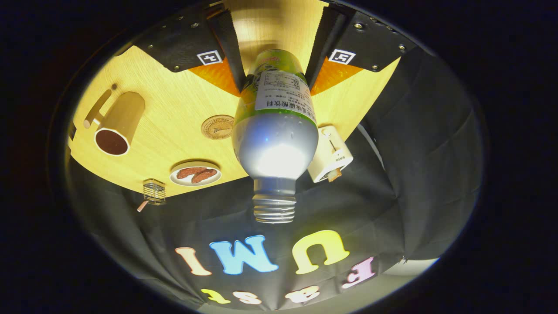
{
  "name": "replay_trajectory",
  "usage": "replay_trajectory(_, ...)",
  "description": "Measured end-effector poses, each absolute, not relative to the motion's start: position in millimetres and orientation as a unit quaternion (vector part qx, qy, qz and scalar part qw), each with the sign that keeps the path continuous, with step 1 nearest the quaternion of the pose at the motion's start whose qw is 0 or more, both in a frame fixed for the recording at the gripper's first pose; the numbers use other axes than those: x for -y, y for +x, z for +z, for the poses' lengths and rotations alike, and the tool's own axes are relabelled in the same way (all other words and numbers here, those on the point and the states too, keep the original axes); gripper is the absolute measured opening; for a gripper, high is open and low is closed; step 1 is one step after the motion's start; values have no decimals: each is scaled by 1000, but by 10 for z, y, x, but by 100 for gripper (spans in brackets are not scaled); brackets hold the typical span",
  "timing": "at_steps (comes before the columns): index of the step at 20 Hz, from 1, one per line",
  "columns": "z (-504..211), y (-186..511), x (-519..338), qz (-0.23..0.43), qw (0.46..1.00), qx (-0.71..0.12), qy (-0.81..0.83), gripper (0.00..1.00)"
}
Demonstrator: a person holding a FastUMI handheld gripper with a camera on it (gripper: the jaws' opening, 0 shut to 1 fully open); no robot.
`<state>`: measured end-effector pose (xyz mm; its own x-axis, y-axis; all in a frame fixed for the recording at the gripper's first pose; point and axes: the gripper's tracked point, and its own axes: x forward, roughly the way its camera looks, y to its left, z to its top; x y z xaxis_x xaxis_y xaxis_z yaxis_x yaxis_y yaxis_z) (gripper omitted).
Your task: Take the bottle from table, then pour the juice into the cup, finally place the bottle on the coaster
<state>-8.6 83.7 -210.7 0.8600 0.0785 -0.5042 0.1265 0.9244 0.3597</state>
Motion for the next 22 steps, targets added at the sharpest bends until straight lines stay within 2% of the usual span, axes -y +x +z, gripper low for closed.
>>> replay_trajectory(9,-1954,-11,-300,-64,914,-241,320,74)
replay_trajectory(22,-1906,-1,-24,-72,854,-219,466,74)
